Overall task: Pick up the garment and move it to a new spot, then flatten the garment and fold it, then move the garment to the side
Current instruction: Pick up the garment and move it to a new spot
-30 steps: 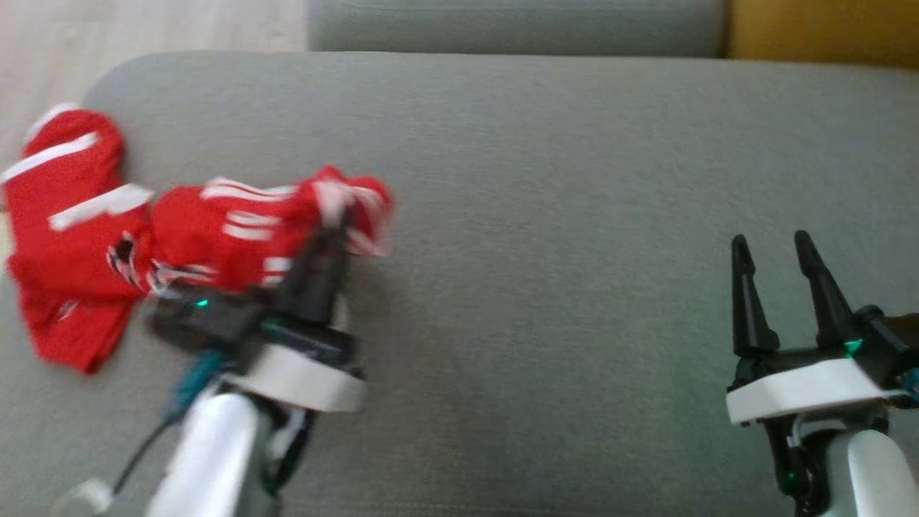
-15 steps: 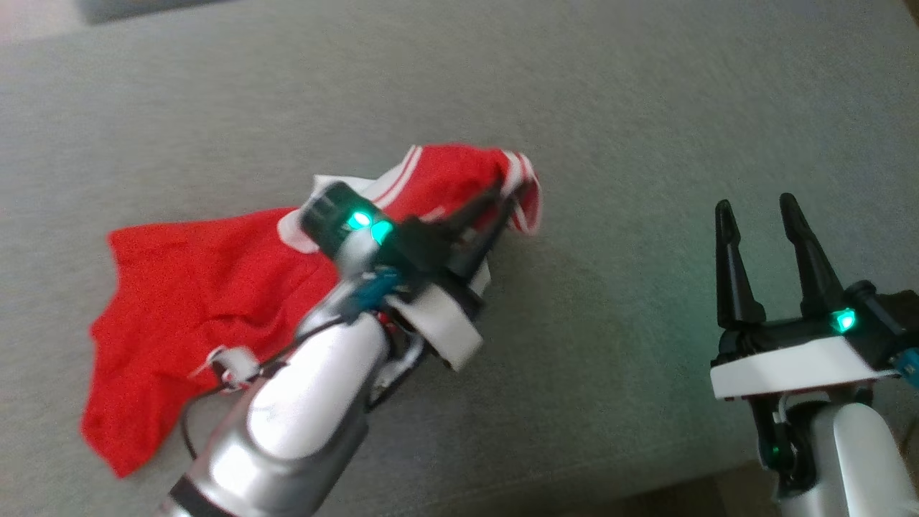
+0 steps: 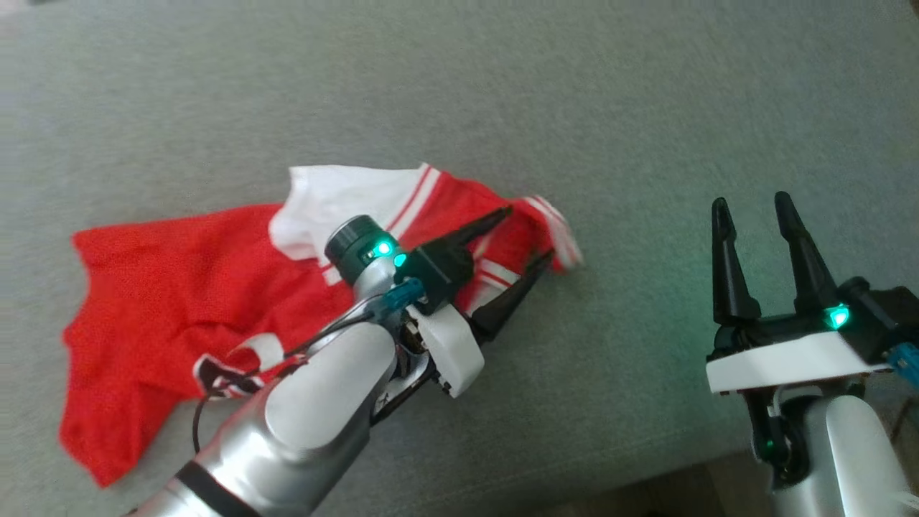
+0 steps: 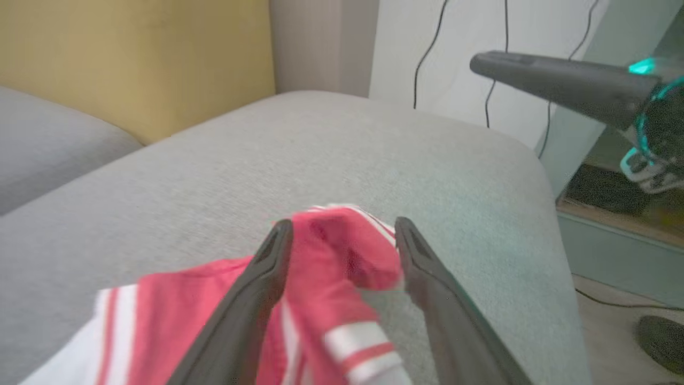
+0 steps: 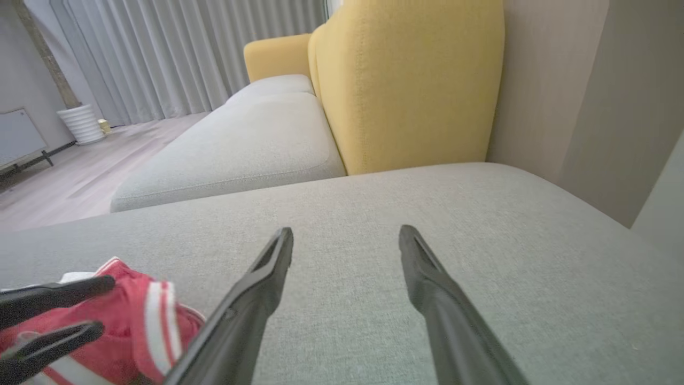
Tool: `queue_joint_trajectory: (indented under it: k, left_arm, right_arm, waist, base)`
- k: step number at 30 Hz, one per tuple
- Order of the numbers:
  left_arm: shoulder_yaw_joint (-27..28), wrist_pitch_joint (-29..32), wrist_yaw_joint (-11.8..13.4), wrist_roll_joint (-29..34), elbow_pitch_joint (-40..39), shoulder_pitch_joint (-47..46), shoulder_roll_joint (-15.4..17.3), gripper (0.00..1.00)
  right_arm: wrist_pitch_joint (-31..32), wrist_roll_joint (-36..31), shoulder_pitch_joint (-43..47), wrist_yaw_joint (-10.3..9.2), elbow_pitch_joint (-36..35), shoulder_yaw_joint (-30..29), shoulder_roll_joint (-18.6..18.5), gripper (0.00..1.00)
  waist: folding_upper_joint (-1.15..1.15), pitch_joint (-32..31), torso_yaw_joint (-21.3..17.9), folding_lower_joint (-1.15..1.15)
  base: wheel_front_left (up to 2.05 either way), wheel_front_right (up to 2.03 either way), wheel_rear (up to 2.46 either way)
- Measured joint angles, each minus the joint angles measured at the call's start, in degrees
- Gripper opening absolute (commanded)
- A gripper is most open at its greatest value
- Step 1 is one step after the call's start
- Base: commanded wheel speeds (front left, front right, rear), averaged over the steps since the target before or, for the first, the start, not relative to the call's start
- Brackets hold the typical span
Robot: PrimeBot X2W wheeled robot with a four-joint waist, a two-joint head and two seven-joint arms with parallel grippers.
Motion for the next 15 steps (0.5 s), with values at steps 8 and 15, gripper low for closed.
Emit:
queue_joint_trajectory:
  k: [8,15]
  left_arm:
    - [8.54,-1.08,7.51,-2.50,-11.07,7.99,2.70,1.00]
    - [20.89,-1.26,15.08,-2.89,-18.05,17.13,6.73,1.00]
  right_arm:
    - [1.18,-1.19,0.30,0.00,0.23,-0.54,-0.01,1.00]
    - [2.67,-2.37,1.92,0.01,-0.38,-1.24,-0.01,1.00]
  waist:
    - [0.00,-4.81,5.33,0.00]
    - [0.00,-8.36,10.73,0.00]
  base:
    - [0.00,0.00,0.00]
    - [0.00,0.00,0.00]
